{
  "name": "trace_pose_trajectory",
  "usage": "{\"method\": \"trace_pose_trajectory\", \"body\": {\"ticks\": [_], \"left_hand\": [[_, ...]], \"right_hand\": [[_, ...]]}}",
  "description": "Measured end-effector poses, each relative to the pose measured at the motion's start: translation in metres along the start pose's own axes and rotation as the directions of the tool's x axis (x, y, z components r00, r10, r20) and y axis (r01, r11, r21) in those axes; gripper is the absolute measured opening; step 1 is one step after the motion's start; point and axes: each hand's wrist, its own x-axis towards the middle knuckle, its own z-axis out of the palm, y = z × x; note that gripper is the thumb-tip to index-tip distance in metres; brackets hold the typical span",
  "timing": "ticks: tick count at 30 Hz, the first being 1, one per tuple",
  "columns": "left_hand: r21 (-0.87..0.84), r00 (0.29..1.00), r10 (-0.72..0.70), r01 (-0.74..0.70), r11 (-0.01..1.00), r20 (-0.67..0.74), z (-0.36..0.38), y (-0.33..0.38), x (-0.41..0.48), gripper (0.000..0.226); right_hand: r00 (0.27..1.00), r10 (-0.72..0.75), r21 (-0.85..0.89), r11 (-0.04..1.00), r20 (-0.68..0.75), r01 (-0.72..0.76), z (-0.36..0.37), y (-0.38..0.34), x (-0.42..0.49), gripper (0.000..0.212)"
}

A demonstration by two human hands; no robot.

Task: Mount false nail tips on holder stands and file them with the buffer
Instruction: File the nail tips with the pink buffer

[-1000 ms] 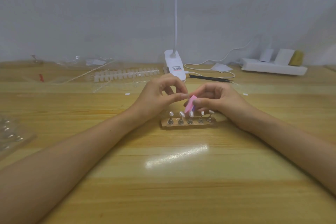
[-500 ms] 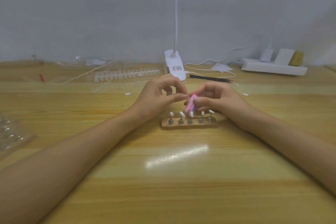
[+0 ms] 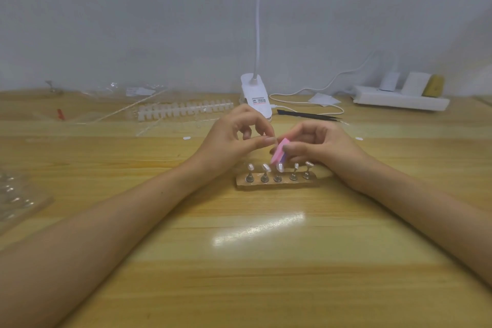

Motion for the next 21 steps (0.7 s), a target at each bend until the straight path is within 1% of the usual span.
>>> {"method": "trace_pose_trajectory", "body": {"ticks": [1,2,4,5,6,8,9,12,13,16,17,19,20,21], "left_hand": [[0.007,1.0,0.005,-0.005,1.0,0.003,0.0,0.0003,0.0,0.006],[0.012,1.0,0.008,-0.008,1.0,0.006,0.0002,0.0007,-0.0001,0.006],[0.013,1.0,0.004,-0.004,1.0,0.004,0.0005,0.0009,-0.0003,0.006],[0.01,1.0,0.0,0.0,1.0,-0.001,0.0002,0.0009,-0.0004,0.006],[0.01,1.0,0.001,-0.001,1.0,-0.007,0.0001,0.001,-0.0005,0.006],[0.025,1.0,0.007,-0.006,1.0,-0.008,-0.0002,0.0014,-0.0005,0.005],[0.032,1.0,0.006,-0.006,0.999,-0.005,-0.0002,0.0018,-0.0006,0.005],[0.019,1.0,-0.006,0.006,1.0,-0.008,0.0004,0.0024,-0.0007,0.005],[0.014,1.0,-0.008,0.008,1.0,-0.012,0.0003,0.0022,-0.0007,0.005],[0.02,1.0,0.002,-0.002,1.0,-0.012,-0.0003,0.0025,-0.0006,0.006],[0.021,1.0,0.003,-0.003,1.0,-0.01,-0.0001,0.0026,-0.0005,0.007],[0.014,1.0,-0.007,0.007,1.0,-0.008,0.0003,0.0024,-0.0005,0.007],[0.008,1.0,-0.011,0.011,1.0,-0.008,0.0005,0.0023,-0.0006,0.006],[0.005,1.0,-0.009,0.009,1.0,-0.01,0.0004,0.0023,-0.0007,0.005]], "right_hand": [[1.0,-0.013,-0.034,0.999,0.028,0.014,0.0014,0.0002,-0.0006,0.023],[1.0,-0.02,-0.025,0.999,0.008,0.021,0.0015,0.0014,0.0,0.025],[0.994,-0.002,0.081,0.997,-0.105,0.011,-0.0016,0.002,0.0012,0.028],[0.992,0.008,0.107,0.994,-0.124,0.005,-0.0027,0.0015,0.0015,0.028],[0.995,0.01,0.085,0.996,-0.097,-0.001,-0.0033,0.0015,0.0013,0.027],[1.0,-0.006,-0.016,1.0,0.022,0.006,-0.0004,0.0011,-0.0002,0.024],[0.999,-0.012,-0.026,1.0,0.041,0.014,0.0004,0.0011,-0.0007,0.023],[0.997,0.002,0.086,0.996,-0.072,0.004,-0.0026,0.0018,0.0011,0.026],[0.997,0.007,0.089,0.996,-0.079,0.0,-0.0031,0.0018,0.0011,0.028],[0.999,-0.018,-0.007,1.0,0.03,0.018,-0.0006,0.002,-0.0001,0.026],[1.0,-0.024,0.015,1.0,0.012,0.024,-0.0006,0.0025,0.0005,0.025],[0.995,-0.004,0.126,0.992,-0.103,0.017,-0.0033,0.0023,0.0017,0.022],[0.993,0.005,0.143,0.99,-0.122,0.012,-0.0044,0.0024,0.0021,0.021],[0.996,0.003,0.113,0.994,-0.089,0.007,-0.0042,0.002,0.0015,0.02]]}}
